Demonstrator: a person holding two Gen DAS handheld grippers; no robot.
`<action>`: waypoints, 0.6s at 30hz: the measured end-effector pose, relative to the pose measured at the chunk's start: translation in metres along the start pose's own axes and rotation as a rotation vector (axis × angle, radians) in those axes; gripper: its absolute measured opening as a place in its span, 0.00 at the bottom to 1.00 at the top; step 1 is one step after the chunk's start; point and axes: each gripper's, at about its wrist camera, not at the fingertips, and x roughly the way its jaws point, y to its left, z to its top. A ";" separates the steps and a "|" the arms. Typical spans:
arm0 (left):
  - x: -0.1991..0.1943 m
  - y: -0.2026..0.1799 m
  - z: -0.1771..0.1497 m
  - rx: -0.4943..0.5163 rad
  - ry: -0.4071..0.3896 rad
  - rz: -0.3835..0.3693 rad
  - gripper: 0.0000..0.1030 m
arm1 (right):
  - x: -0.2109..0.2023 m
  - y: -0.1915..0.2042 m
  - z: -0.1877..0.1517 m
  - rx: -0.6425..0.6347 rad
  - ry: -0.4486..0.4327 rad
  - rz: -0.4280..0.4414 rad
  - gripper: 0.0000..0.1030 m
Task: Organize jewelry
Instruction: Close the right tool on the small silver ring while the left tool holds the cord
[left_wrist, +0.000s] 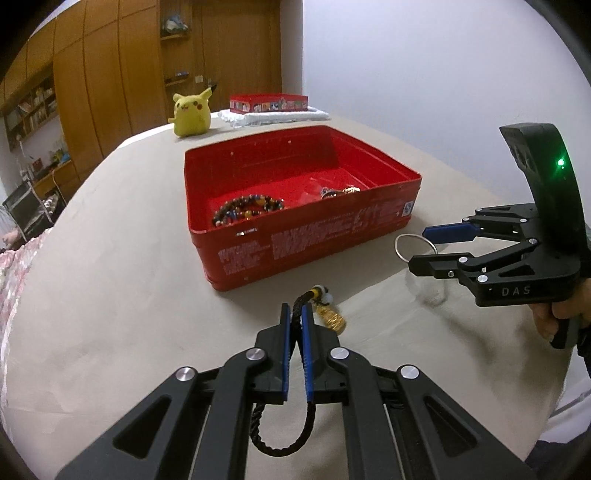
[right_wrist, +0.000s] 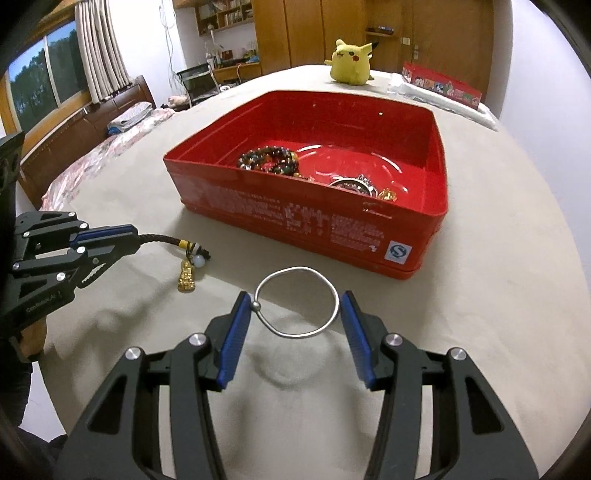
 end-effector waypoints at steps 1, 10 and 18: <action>-0.002 -0.001 0.001 0.002 -0.004 0.001 0.05 | -0.003 0.000 0.000 0.001 -0.006 0.001 0.47; -0.027 -0.012 0.009 0.026 -0.046 0.018 0.04 | -0.026 0.000 0.000 0.001 -0.045 0.007 0.47; -0.048 -0.018 0.017 0.044 -0.080 0.035 0.03 | -0.044 0.003 -0.001 -0.008 -0.075 0.010 0.47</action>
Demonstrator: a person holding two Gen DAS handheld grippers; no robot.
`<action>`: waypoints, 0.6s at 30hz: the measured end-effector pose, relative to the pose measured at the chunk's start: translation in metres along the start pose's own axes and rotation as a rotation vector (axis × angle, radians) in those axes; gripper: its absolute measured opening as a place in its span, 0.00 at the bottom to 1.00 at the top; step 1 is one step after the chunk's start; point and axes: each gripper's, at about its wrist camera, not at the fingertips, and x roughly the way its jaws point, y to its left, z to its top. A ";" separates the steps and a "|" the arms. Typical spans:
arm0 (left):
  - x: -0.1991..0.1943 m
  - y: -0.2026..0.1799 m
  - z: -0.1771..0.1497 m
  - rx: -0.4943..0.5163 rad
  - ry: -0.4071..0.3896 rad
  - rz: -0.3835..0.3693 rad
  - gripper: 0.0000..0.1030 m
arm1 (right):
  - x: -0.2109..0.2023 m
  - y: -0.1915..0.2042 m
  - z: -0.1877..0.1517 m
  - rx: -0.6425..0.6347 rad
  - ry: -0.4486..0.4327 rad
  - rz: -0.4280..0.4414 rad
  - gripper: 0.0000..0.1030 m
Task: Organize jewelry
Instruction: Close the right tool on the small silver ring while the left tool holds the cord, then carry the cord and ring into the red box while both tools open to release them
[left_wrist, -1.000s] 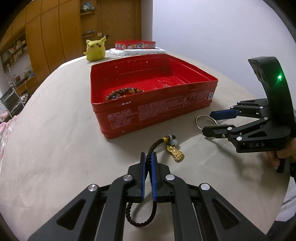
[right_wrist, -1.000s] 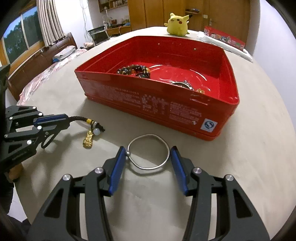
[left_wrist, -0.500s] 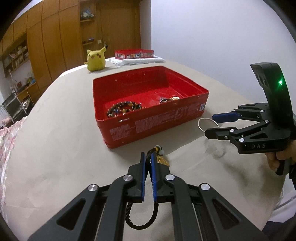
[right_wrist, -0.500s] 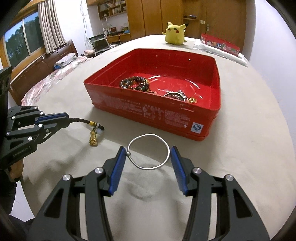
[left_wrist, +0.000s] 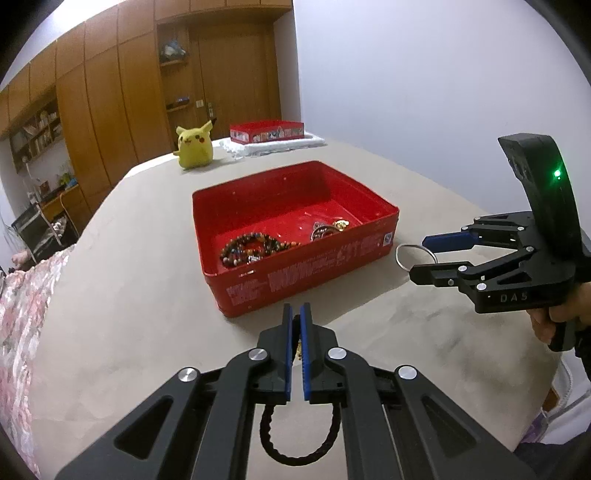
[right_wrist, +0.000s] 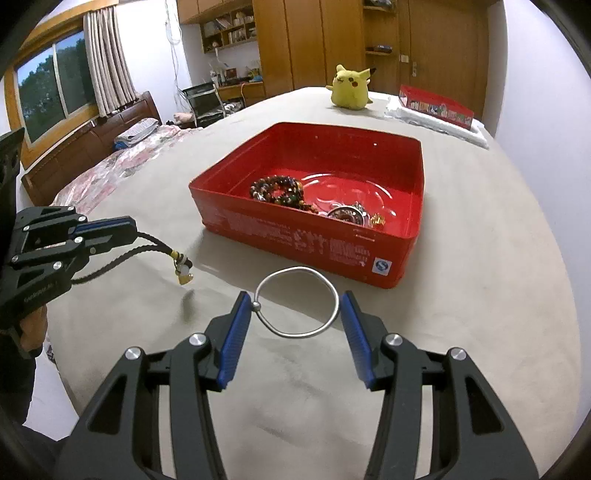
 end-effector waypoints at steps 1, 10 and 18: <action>-0.002 -0.001 0.001 0.003 -0.004 0.001 0.03 | -0.002 0.000 -0.001 -0.001 -0.002 0.001 0.47; -0.019 -0.005 0.012 0.028 -0.046 0.017 0.03 | -0.019 0.007 0.005 -0.023 -0.036 -0.004 0.47; -0.032 -0.007 0.025 0.051 -0.081 0.029 0.03 | -0.031 0.009 0.014 -0.046 -0.058 -0.015 0.47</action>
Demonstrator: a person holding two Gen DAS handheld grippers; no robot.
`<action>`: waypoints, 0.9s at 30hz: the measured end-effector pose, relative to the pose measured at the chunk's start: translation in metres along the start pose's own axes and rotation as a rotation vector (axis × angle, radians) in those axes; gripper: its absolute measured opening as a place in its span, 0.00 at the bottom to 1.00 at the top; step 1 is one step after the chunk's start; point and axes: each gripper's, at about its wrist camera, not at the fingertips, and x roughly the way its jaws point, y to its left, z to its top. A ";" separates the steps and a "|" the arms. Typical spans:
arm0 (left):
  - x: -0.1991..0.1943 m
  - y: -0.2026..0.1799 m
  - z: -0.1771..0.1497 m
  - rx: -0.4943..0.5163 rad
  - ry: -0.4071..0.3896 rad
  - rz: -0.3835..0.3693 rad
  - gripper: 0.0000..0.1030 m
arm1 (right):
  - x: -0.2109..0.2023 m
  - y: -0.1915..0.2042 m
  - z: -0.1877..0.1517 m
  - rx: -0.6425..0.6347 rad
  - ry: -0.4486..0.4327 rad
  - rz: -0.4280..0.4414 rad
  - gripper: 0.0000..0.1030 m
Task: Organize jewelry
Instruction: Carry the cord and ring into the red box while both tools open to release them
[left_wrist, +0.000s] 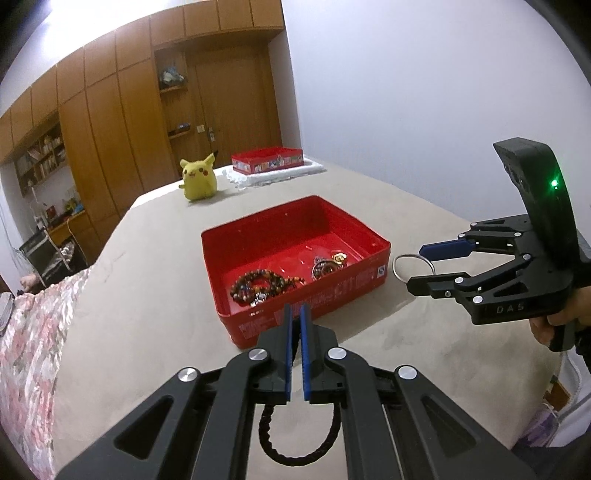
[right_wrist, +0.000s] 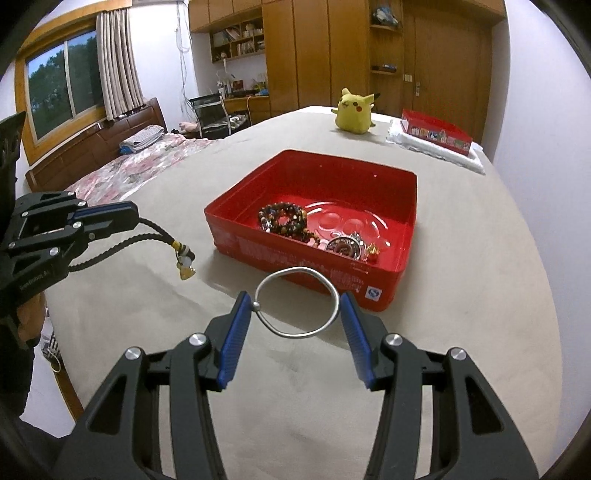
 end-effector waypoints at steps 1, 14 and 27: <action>-0.001 0.000 0.002 0.004 -0.004 0.002 0.03 | -0.002 0.000 0.001 -0.003 -0.003 -0.001 0.47; -0.005 0.013 0.029 0.025 -0.047 0.019 0.03 | -0.008 -0.010 0.027 -0.012 -0.028 -0.005 0.47; 0.024 0.043 0.065 0.024 -0.053 0.031 0.03 | 0.021 -0.032 0.074 -0.019 -0.013 -0.006 0.47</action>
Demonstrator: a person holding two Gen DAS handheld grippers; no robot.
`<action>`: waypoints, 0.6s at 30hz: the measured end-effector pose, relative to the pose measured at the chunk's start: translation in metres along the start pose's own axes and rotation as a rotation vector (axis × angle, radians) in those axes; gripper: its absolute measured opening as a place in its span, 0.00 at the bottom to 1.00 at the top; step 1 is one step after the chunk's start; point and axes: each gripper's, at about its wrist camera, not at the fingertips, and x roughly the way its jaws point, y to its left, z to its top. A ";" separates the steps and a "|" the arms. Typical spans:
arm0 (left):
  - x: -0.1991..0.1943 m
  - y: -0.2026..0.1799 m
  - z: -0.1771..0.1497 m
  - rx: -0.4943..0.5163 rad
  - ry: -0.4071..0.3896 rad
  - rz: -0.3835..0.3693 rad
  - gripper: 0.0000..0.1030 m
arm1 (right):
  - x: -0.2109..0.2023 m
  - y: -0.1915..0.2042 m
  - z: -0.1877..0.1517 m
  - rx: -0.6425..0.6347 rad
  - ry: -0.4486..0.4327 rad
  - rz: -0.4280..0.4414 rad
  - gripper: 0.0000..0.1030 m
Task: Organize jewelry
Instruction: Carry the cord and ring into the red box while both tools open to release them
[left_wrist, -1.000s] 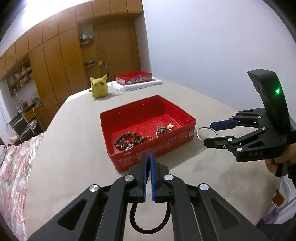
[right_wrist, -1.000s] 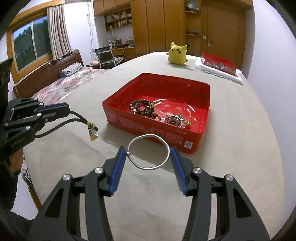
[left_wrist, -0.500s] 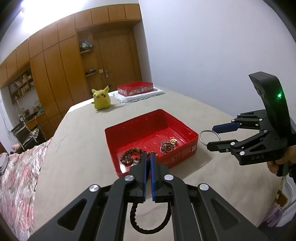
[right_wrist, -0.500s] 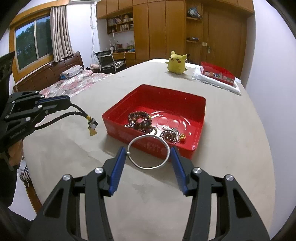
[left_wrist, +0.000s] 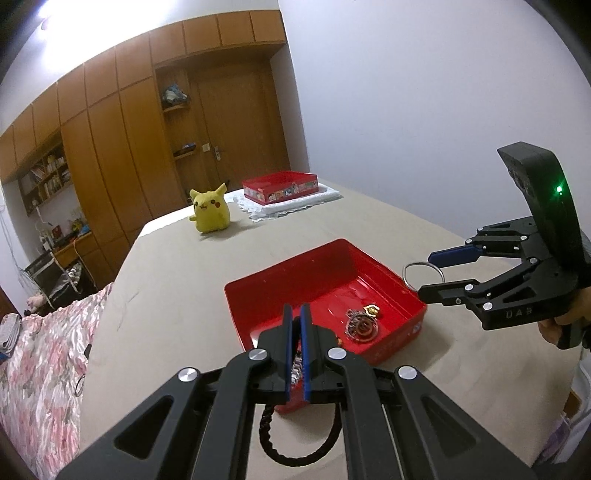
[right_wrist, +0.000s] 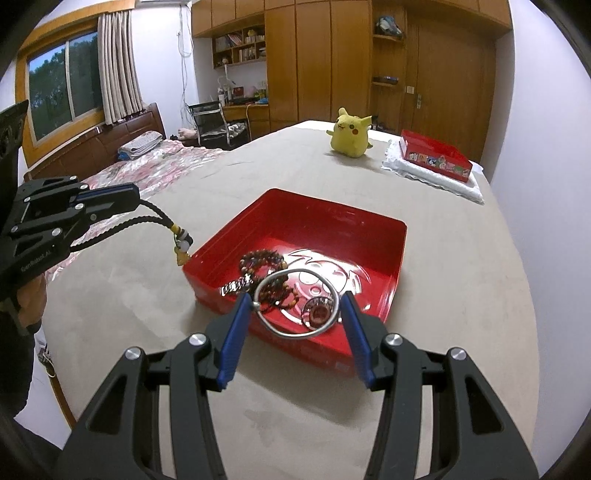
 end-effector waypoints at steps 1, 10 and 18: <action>0.004 0.002 0.002 -0.002 0.004 -0.001 0.03 | 0.004 -0.001 0.004 -0.001 0.003 -0.001 0.47; 0.047 0.011 0.015 -0.011 0.050 -0.016 0.03 | 0.046 -0.014 0.023 0.011 0.053 -0.003 0.47; 0.100 0.015 0.012 -0.041 0.129 -0.063 0.03 | 0.104 -0.027 0.019 0.031 0.160 -0.013 0.47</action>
